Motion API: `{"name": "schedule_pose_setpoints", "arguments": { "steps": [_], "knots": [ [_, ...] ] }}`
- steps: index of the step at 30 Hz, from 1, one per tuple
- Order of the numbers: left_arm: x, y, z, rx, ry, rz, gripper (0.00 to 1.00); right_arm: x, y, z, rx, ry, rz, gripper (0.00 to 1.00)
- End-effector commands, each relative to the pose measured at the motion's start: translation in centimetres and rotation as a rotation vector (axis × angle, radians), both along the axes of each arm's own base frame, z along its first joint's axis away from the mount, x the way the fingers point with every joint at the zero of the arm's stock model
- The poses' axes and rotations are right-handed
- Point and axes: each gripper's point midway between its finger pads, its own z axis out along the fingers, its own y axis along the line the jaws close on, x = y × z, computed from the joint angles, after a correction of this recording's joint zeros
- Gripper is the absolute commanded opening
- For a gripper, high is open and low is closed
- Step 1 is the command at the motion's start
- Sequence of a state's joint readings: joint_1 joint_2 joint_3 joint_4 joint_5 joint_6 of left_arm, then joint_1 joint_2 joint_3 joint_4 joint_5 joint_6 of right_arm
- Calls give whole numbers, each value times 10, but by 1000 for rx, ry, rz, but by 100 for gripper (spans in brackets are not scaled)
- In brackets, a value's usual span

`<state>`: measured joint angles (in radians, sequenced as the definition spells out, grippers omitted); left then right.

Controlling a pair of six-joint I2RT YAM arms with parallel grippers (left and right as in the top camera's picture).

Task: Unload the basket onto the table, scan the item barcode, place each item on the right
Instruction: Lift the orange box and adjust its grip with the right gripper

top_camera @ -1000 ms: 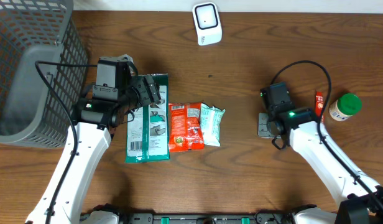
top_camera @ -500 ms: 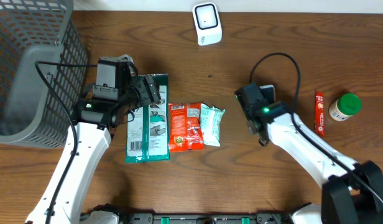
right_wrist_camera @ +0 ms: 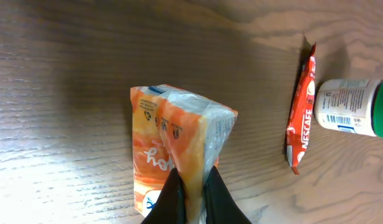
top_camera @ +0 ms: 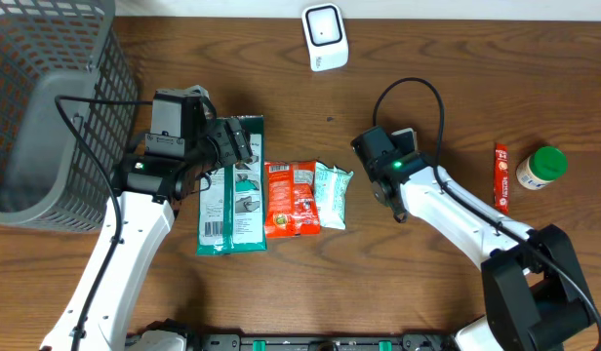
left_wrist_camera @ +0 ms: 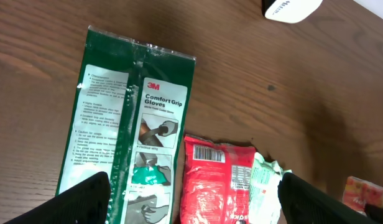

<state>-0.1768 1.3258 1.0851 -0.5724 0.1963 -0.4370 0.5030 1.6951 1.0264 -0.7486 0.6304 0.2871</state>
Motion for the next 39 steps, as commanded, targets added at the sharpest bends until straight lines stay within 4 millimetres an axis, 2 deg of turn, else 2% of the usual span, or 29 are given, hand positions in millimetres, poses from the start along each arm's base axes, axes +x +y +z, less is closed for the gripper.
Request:
{"name": "schedule_pose_setpoints", "arguments": {
  "steps": [1,13,24,33,39],
  "knots": [
    [2,1,3,11,-11,-8,86,8,0,8,-40,-30,14,1],
    [2,1,3,11,-11,-8,86,3,-3,4,-70,15,35,1],
    [2,1,3,11,-11,-8,87,-1,-6,-35,-131,112,37,1],
    [2,1,3,11,-11,-8,86,2,-1,-35,-108,114,39,19],
    [2,1,3,11,-11,-8,87,12,20,-28,-1,119,50,25]
  ]
}}
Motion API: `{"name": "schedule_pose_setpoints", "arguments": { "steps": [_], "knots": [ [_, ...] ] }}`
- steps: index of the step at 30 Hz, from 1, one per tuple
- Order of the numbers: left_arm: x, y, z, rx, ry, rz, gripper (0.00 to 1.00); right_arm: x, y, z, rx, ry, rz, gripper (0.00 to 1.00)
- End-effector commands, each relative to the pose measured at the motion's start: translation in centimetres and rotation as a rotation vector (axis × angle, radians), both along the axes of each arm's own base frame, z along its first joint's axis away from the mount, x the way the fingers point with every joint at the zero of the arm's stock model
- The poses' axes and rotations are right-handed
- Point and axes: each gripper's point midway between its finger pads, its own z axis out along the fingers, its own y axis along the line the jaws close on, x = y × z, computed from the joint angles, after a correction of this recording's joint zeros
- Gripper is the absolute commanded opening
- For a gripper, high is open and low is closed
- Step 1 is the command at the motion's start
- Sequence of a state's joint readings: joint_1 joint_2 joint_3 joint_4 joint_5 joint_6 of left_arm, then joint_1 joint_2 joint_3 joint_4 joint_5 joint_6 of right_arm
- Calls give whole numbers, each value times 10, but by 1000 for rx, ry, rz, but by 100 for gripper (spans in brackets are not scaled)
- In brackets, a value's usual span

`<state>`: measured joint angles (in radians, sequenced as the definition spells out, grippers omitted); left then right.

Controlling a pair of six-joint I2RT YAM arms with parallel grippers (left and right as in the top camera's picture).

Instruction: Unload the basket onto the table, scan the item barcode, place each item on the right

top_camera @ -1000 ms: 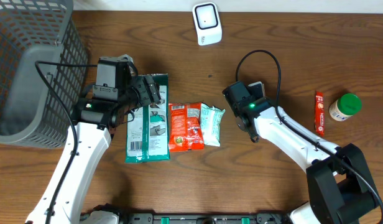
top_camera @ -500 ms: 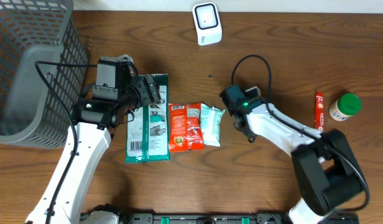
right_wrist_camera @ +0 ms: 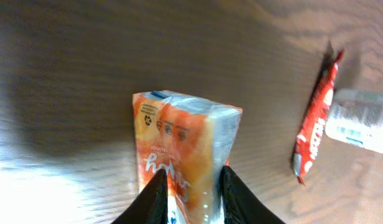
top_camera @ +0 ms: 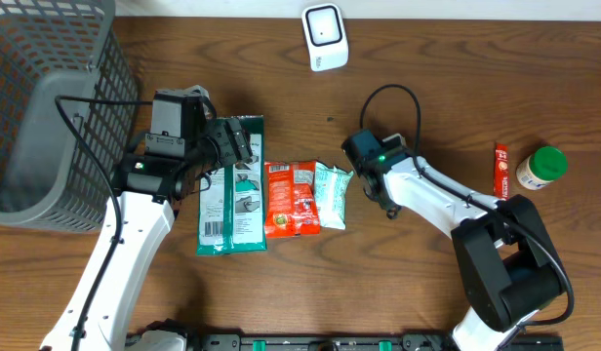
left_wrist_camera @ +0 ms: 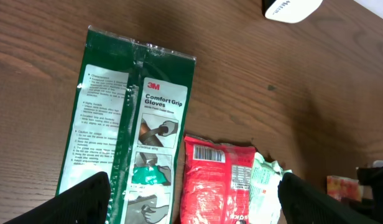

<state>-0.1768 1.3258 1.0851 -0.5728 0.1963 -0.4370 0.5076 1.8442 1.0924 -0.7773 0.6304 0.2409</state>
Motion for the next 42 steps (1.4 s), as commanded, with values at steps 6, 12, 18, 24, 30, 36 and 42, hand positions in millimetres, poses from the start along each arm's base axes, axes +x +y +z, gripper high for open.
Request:
{"name": "schedule_pose_setpoints", "arguments": {
  "steps": [6,12,18,24,30,36,42],
  "knots": [
    [2,1,3,11,-11,-8,86,15,35,5,170,1,5,33],
    [2,1,2,11,-11,-8,86,14,35,5,185,-9,-35,37],
    [2,1,2,11,-11,-8,86,17,37,9,190,-18,-34,38],
    [2,1,2,11,-10,-8,86,24,39,18,204,-41,-48,40],
    [2,1,2,11,-10,-8,86,26,40,23,208,-47,-48,40],
    [2,1,2,11,-10,-8,87,30,42,40,291,-54,-72,43],
    [2,1,2,11,-10,-8,86,29,39,69,499,-28,-105,72]
  ]
}}
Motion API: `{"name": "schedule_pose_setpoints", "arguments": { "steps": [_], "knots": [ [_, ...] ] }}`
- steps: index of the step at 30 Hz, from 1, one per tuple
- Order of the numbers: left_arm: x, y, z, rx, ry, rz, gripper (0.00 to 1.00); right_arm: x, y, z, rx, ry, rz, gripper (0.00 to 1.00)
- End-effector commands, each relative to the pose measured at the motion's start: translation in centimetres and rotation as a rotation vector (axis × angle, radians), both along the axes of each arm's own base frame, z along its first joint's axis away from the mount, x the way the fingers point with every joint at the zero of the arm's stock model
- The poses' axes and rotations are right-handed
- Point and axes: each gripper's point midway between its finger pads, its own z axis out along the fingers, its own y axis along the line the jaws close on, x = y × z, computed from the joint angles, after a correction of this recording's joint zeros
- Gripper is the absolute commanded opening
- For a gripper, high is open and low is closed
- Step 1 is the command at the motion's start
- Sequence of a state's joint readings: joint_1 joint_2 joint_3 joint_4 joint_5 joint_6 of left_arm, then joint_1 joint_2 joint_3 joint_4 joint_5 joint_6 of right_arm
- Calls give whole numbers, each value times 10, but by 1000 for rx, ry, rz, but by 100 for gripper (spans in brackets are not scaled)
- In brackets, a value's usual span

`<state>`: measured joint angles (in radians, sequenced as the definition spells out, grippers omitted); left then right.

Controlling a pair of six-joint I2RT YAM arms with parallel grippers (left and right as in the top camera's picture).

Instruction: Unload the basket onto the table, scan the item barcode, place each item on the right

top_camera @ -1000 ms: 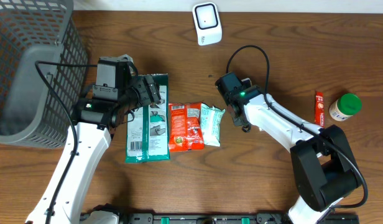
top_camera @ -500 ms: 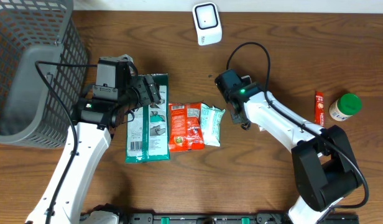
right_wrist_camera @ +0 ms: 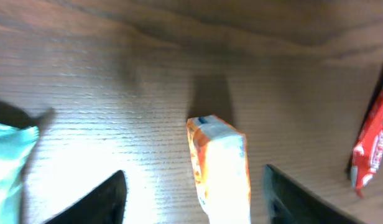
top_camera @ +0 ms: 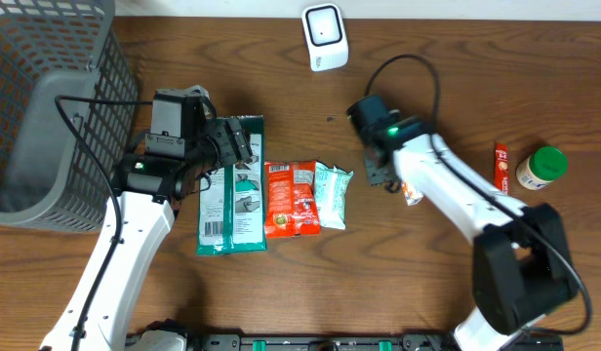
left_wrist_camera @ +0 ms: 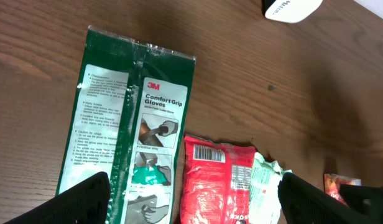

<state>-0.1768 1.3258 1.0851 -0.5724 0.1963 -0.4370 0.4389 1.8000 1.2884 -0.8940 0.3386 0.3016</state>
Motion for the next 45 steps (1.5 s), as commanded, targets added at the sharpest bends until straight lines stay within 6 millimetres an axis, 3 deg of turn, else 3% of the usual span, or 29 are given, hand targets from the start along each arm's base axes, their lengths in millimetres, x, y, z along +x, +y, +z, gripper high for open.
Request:
{"name": "schedule_pose_setpoints", "arguments": {
  "steps": [1,10,23,26,32,37,45],
  "knots": [
    [2,1,2,11,-10,-8,86,5,2,33,197,-20,-20,75],
    [2,1,2,11,-10,-8,86,-12,-32,15,236,85,-75,72],
    [2,1,2,11,-10,-8,86,-26,-34,-28,229,97,-52,64],
    [2,1,2,11,-10,-8,86,-25,-33,-30,232,89,-51,56],
    [2,1,2,11,-10,-8,86,-26,-33,-31,231,92,-51,53],
    [2,1,2,11,-10,-8,86,-27,-33,-31,231,97,-53,41],
    [2,1,2,11,-10,-8,86,-30,-32,-33,228,104,-49,40]
  ]
}}
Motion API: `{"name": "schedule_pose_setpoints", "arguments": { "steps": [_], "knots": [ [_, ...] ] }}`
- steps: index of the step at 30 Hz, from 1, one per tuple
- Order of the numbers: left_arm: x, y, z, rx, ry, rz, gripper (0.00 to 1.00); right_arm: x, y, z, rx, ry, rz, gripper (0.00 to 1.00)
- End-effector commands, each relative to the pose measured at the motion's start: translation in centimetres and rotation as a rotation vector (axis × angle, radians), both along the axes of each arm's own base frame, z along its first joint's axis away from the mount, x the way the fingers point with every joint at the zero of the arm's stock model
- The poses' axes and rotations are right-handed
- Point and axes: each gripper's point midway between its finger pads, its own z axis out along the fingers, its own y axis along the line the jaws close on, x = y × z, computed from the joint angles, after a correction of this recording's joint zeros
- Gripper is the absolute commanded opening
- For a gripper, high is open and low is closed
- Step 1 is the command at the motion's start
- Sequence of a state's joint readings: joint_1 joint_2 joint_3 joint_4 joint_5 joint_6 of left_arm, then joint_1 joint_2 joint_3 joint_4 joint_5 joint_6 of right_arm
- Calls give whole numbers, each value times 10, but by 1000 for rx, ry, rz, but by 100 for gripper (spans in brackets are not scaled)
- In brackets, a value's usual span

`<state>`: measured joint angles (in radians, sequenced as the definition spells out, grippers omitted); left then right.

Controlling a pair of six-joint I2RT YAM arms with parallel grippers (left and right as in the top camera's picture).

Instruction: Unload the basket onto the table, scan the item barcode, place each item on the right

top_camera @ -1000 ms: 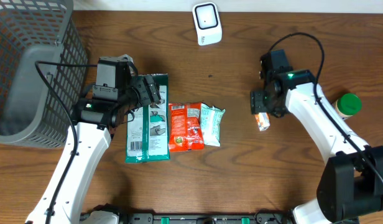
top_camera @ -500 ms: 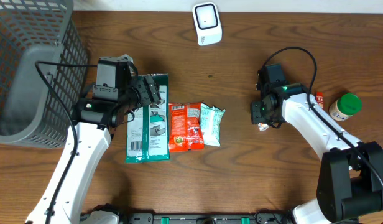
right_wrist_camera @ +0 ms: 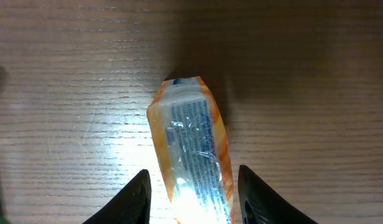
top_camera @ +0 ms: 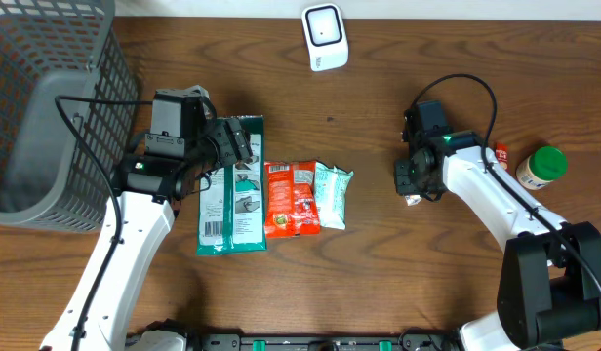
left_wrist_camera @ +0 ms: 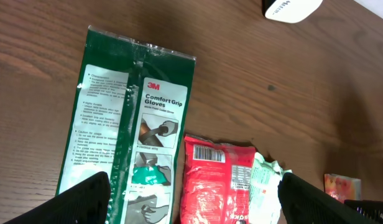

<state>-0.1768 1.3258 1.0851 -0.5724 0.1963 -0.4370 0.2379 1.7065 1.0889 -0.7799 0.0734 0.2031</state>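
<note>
The orange tissue packet [right_wrist_camera: 190, 143] lies on the table with its clear printed seam side up. My right gripper [right_wrist_camera: 191, 198] is open just above it, one finger [right_wrist_camera: 134, 196] on each side and neither touching. In the overhead view the right gripper [top_camera: 418, 181] covers most of the packet [top_camera: 415, 199]. The white barcode scanner [top_camera: 325, 37] stands at the table's far edge. My left gripper [left_wrist_camera: 194, 202] hangs open over the green glove pack [left_wrist_camera: 129, 124], holding nothing.
A red snack packet [top_camera: 291, 199] and a pale green packet [top_camera: 332, 195] lie beside the glove pack. A red Nescafe stick [top_camera: 500, 177] and a green-capped bottle [top_camera: 541, 166] sit at the right. A grey wire basket [top_camera: 47, 107] fills the far left.
My right gripper has moved to the right and now sits directly over the orange packet, fingers closer in on each side. The packet shows its clear printed side. The left arm has not moved.
My right gripper was shut on the orange packet right of the pale green packet. Then its fingers had parted a little around it. Then the packet lay free on the table with the gripper wide open. Now the gripper straddles it again, still open.
</note>
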Motion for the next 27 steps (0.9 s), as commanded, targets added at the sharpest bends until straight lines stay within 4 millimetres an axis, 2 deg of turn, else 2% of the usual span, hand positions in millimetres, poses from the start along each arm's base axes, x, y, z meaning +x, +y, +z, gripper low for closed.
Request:
{"name": "schedule_pose_setpoints", "arguments": {
  "steps": [1,6,13,14,15,17,23,27],
  "knots": [
    [2,1,2,11,-10,-8,87,-5,4,-4,2,12,12,40],
    [2,1,2,11,-10,-8,87,-10,4,-9,-2,24,18,36],
    [2,1,2,11,-10,-8,86,-8,3,-9,-7,13,17,17],
    [2,1,2,11,-10,-8,87,-8,4,-9,-6,12,17,21],
    [2,1,2,11,-10,-8,86,-7,4,-9,-6,10,17,31],
    [2,1,2,11,-10,-8,86,-7,4,-9,-6,7,18,40],
    [2,1,2,11,-10,-8,86,1,6,-7,2,-26,20,44],
    [2,1,2,11,-10,-8,86,6,7,-6,7,-44,20,43]
  ]
}}
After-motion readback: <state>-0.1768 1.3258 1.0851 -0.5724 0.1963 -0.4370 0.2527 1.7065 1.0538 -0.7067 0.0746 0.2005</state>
